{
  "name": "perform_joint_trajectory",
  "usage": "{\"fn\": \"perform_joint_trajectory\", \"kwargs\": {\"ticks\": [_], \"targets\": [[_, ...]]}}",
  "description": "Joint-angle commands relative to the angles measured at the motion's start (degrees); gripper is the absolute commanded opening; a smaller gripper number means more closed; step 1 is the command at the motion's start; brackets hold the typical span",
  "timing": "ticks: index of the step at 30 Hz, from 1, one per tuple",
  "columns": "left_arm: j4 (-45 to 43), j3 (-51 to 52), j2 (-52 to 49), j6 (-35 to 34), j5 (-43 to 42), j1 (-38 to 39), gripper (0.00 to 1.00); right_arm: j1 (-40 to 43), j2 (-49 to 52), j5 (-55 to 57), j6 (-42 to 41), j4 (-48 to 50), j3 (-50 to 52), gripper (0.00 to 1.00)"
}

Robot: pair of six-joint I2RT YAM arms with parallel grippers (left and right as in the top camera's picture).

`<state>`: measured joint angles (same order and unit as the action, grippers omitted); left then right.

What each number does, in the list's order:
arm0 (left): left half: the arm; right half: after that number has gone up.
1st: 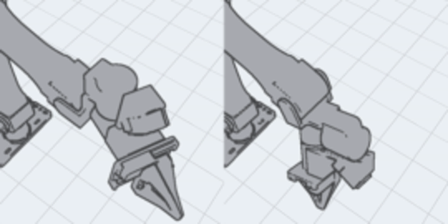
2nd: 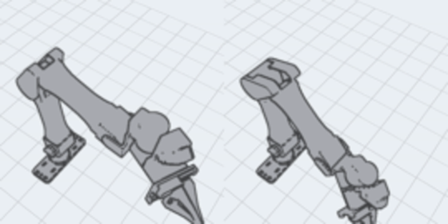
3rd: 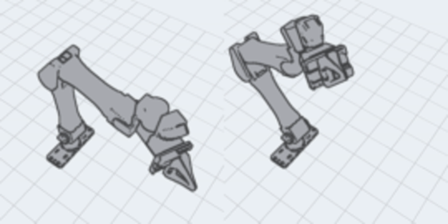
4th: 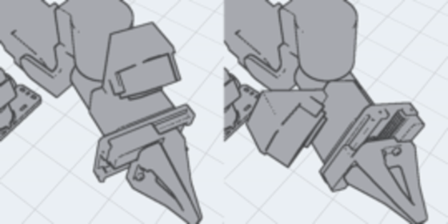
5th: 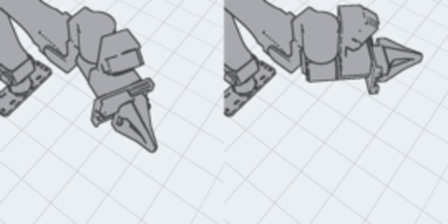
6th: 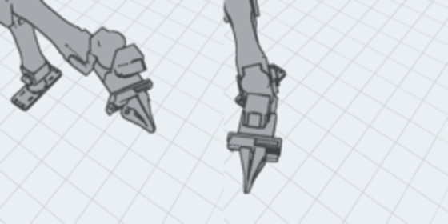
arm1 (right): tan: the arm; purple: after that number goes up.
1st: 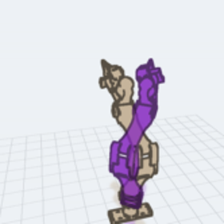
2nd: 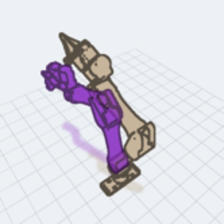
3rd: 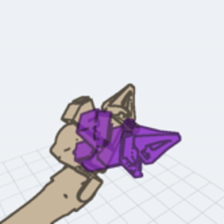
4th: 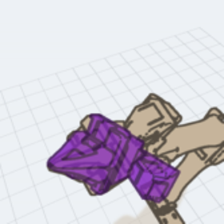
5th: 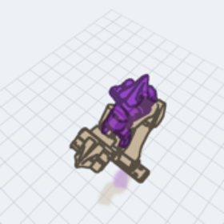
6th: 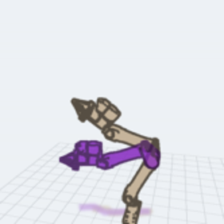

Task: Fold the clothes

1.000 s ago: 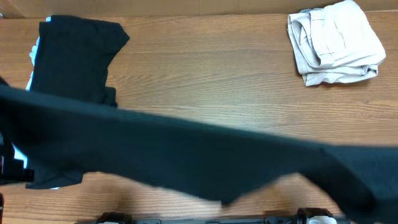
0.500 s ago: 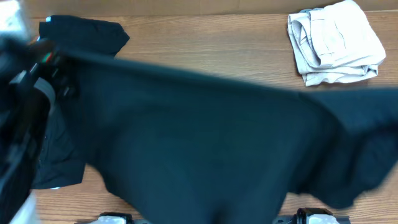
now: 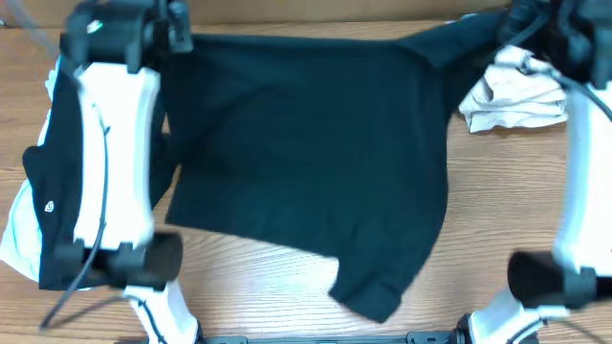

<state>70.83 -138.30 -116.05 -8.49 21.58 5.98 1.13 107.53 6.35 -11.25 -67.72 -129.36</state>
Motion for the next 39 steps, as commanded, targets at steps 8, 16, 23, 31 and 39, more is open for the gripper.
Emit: {"fn": "perform_joint_trajectory", "kwargs": {"ticks": [8,16,23,31,39], "targets": [[-17.4,-0.1,-17.9,3.8,3.4,-3.3,0.04,0.4,19.6,-8.8,0.8,21.5,0.7,0.04],[-21.6,-0.2,-20.2,3.8,2.6,-5.2,0.04,0.5,22.3,-12.2,0.8,24.0,0.5,0.04],[-13.8,-0.3,-19.7,3.8,1.3,-5.4,0.04,0.5,18.4,-16.7,0.8,11.6,-0.1,0.04],[-1.4,-0.3,-19.7,3.8,-4.5,-5.3,0.04,1.2,17.3,-16.1,0.8,-4.2,0.3,0.04],[7.8,-0.2,-19.8,3.8,-10.3,-5.2,0.07,1.5,17.6,-15.0,0.8,-12.8,0.9,0.04]]}}
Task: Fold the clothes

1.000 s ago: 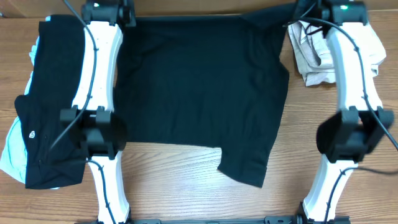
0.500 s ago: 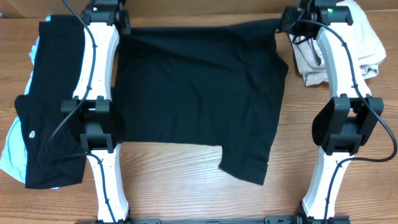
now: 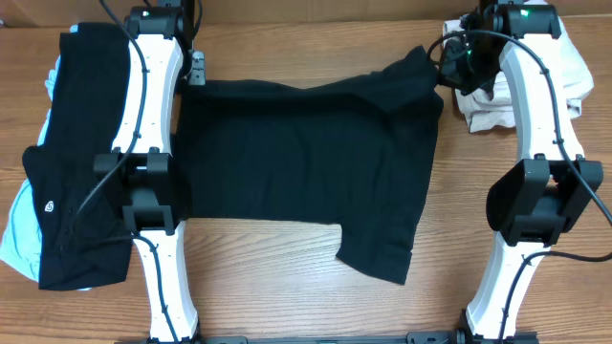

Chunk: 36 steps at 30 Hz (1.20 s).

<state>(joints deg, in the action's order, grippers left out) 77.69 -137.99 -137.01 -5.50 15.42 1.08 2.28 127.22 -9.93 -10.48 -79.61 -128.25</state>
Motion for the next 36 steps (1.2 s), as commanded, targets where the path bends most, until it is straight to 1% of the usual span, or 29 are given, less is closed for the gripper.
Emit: {"fn": "perform_joint_trajectory", "kwargs": {"ticks": [1,5,11,12,13,15,16,18,19,22,25,26,29,30,31,33,36], "targets": [[1.4,-0.5,1.1,0.8,-5.2,-0.3,0.08,0.4,-1.8,1.8,0.1,-1.8,-0.2,0.04],[2.2,-0.5,0.6,0.8,-5.9,-0.3,0.09,0.3,-1.7,1.7,0.0,-2.6,1.8,0.04],[2.8,-0.5,-1.2,0.8,-6.6,-0.3,0.13,0.3,-1.7,2.2,0.0,-1.0,10.6,0.04],[3.1,-0.5,-1.5,0.8,-6.7,-0.3,0.16,0.3,-1.7,2.2,0.0,-0.7,11.9,0.05],[3.3,-0.5,-1.8,0.8,-6.7,-0.3,0.19,0.3,-1.7,2.1,0.0,-0.4,13.2,0.11],[3.8,-0.5,-2.4,0.8,-6.7,-0.3,0.23,0.3,-1.7,2.2,0.0,0.0,15.7,0.29],[3.9,-0.5,-2.4,0.8,-6.7,-0.3,0.27,0.3,-1.7,2.2,0.0,0.2,16.6,0.34],[3.3,-0.5,-2.5,0.8,-6.5,-0.3,0.31,0.3,-1.7,2.2,0.0,0.0,17.1,0.37],[2.4,-0.9,-2.2,0.9,-5.7,-0.5,0.44,0.4,-1.9,2.2,0.0,0.0,17.0,0.38],[3.5,-4.2,-1.6,0.8,-5.9,-1.1,0.54,0.6,-2.7,2.2,0.1,-0.6,15.6,0.38],[7.5,-11.8,-1.2,0.5,-7.0,-1.8,0.66,0.7,-5.1,2.1,-0.2,-1.5,13.4,0.38],[9.2,-15.2,-0.9,0.3,-7.7,-2.0,0.73,0.7,-6.4,2.0,-0.2,-1.7,12.8,0.38],[14.6,-24.7,0.4,0.2,-10.2,-2.5,0.87,0.7,-11.6,0.4,-0.2,-2.0,11.8,0.40],[16.5,-28.0,1.1,0.2,-11.1,-2.6,0.97,0.6,-14.0,-0.2,-0.2,-2.0,11.8,0.42],[18.2,-30.8,1.7,0.2,-11.7,-2.7,1.00,0.6,-15.9,-0.6,-0.2,-2.1,11.8,0.43],[19.1,-35.1,3.5,0.2,-13.4,-2.7,1.00,0.5,-20.2,-0.7,-0.2,-2.7,11.8,0.44],[19.1,-36.3,8.4,0.2,-15.5,-2.4,1.00,0.3,-26.9,-0.7,-0.2,-4.7,11.9,0.46]]}}
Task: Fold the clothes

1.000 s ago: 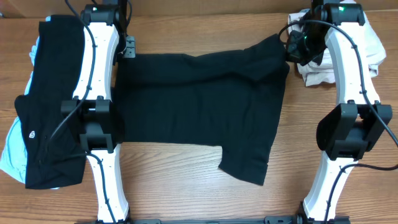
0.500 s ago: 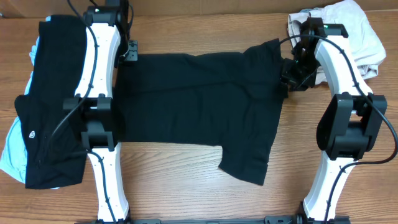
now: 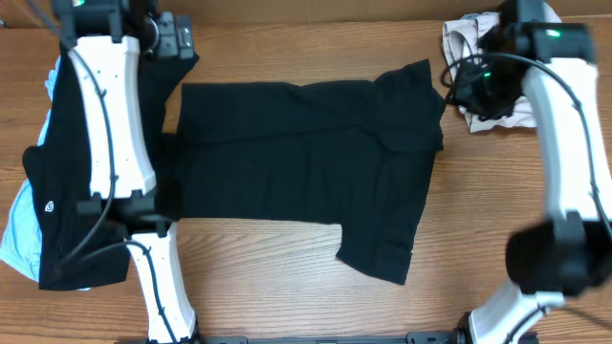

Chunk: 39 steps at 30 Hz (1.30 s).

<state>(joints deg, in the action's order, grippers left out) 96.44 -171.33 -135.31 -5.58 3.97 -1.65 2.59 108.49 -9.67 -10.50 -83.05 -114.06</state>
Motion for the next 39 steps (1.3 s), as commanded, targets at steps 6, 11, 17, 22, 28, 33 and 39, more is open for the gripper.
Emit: {"fn": "perform_joint_trajectory", "kwargs": {"ticks": [6,11,17,22,28,33,39], "targets": [[0.4,-0.7,15.5,0.2,-4.1,1.0,1.00,-0.1,-18.2,1.5,-1.7,-9.1,-2.3,0.47],[0.4,10.9,23.9,-2.4,-3.6,1.0,1.00,-1.7,-26.2,6.4,-6.8,-14.0,-0.2,0.47],[0.4,31.7,31.6,-9.5,-0.3,1.0,1.00,-5.4,-37.8,6.8,-15.2,-12.5,9.8,0.47],[0.3,44.1,34.4,-15.3,4.7,1.0,1.00,-6.8,-43.8,6.7,-18.7,-8.2,23.3,0.53],[-2.5,58.8,35.1,-20.0,5.6,0.9,1.00,-6.8,-43.3,2.1,-18.2,-0.4,39.0,0.54],[-12.2,74.3,35.1,-22.9,5.3,0.9,1.00,-6.8,-40.5,2.0,-17.7,3.8,46.5,0.53],[-24.8,89.9,35.1,-26.1,5.5,0.4,0.94,-6.8,-36.7,1.9,-16.0,6.4,50.1,0.54]]}}
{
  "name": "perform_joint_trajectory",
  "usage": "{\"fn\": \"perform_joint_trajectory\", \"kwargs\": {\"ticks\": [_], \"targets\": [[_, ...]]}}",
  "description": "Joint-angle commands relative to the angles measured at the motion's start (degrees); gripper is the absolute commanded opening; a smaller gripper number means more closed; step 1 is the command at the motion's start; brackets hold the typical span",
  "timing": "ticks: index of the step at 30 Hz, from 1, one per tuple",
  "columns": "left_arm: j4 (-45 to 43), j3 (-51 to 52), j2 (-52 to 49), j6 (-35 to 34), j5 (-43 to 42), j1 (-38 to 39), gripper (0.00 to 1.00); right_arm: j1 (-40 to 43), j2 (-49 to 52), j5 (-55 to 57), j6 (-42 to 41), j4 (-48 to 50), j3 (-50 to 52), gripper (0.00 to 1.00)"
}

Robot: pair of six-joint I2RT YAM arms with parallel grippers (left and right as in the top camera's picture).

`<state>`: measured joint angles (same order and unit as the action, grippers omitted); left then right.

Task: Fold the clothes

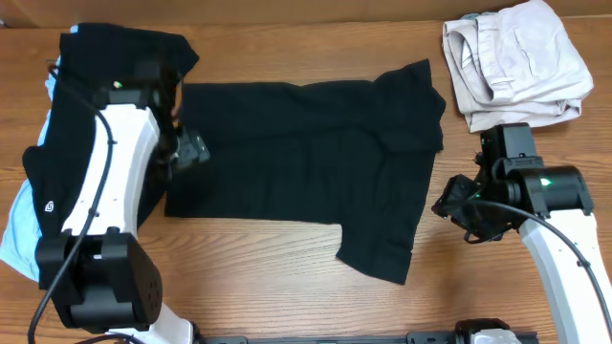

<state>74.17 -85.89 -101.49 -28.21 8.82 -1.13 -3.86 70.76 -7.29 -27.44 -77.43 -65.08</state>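
Note:
A black T-shirt (306, 162) lies spread flat across the middle of the table, one sleeve pointing toward the front edge at the lower right. My left gripper (196, 150) hangs low at the shirt's left edge, about halfway along it; its fingers are too small and dark to read. My right gripper (451, 212) sits just off the shirt's right edge, fingers spread, nothing between them.
A pile of folded beige trousers (512, 62) lies at the back right. Along the left side lies a black garment (76, 115) on top of a light blue one (11, 244). Bare wooden table (258, 277) shows in front of the shirt.
Both arms have come from the far corners to the shirt's sides, the left at its left edge, the right beside its right edge. The shirt lies as before.
Both arms were first raised at the far edge with the shirt stretched between them. Then the grippers were at the shirt's two far corners, low on the table. Later they stood clear of the flat shirt, and now they flank its middle.

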Motion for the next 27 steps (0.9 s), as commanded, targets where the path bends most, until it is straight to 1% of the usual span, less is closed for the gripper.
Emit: {"fn": "perform_joint_trajectory", "kwargs": {"ticks": [1,3,7,11,17,22,25,26,27], "targets": [[-4.7,6.8,1.2,-4.2,0.6,-0.4,0.93,-0.3,1.8,-0.6,1.6,1.3,1.4,0.54],[-9.2,11.6,1.2,-5.6,0.6,-1.2,0.93,-0.3,3.5,-1.2,3.4,2.2,2.0,0.56],[-15.5,18.4,1.2,-7.9,0.7,-3.1,0.90,-0.3,6.7,-2.5,3.5,2.8,3.0,0.59],[-22.9,23.3,1.2,-7.8,0.7,-5.4,0.85,-0.5,9.3,-3.1,3.5,4.4,4.7,0.59],[-29.9,27.0,1.2,-7.8,0.6,-6.4,0.75,-1.3,10.5,-3.1,3.5,5.8,5.9,0.59],[-34.0,29.7,1.1,-7.8,-0.2,-6.4,0.60,-1.4,10.5,-3.1,3.4,6.4,5.9,0.59],[-34.4,30.9,1.0,-7.8,-1.2,-6.4,0.54,-1.4,10.5,-3.2,3.4,6.3,5.9,0.59],[-34.4,31.3,1.0,-7.8,-1.2,-6.4,0.49,-1.4,10.5,-3.2,3.4,6.2,5.9,0.59],[-34.3,31.5,1.0,-7.8,-1.2,-6.4,0.38,-1.4,10.5,-3.2,3.3,6.0,5.9,0.59]]}}
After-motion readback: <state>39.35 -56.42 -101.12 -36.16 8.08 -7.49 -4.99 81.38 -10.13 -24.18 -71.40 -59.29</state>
